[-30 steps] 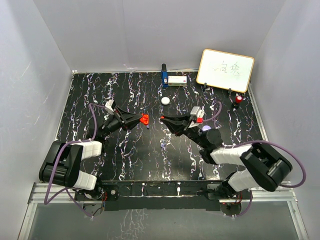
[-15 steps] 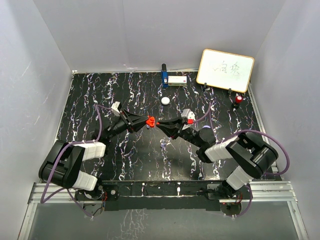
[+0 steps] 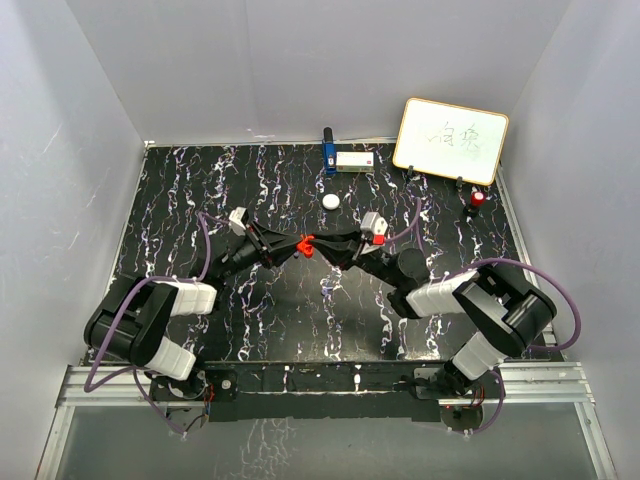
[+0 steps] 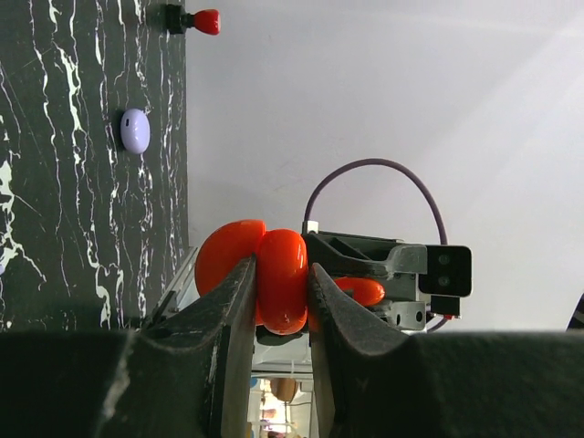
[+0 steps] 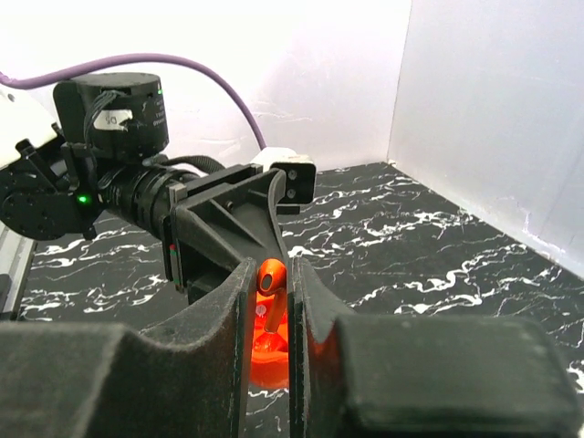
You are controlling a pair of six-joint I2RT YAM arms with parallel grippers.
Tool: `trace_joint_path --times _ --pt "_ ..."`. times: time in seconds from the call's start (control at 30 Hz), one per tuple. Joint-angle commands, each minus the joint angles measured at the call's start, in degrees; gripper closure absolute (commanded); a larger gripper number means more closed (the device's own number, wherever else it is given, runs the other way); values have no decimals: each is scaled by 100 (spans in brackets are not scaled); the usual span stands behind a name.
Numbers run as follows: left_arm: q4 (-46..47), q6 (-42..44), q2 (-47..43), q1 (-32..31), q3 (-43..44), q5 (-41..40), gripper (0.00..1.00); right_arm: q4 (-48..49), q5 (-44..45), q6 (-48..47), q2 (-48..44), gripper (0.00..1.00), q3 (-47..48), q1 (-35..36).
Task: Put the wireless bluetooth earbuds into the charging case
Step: Place the earbud in the charging case.
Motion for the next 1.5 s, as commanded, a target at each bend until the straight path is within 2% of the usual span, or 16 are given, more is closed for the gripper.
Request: trace_joint_path --times 0.0,0.3,0.6,0.9,1.47 --pt "436 -172 -16 -39 267 -83 100 1943 -43 -242 -35 100 337 -13" --pt "826 -746 227 -41 534 -97 100 1944 -39 -485 217 100 660 -17" --pt "2058 -1718 793 -39 446 -100 100 1951 2 -725 345 100 877 -18" --pt "2248 -1924 698 -39 353 -176 100 1947 -57 -841 365 100 830 -59" --pt "2022 -1839 278 -39 336 -49 100 1945 -164 -797 416 100 793 -170"
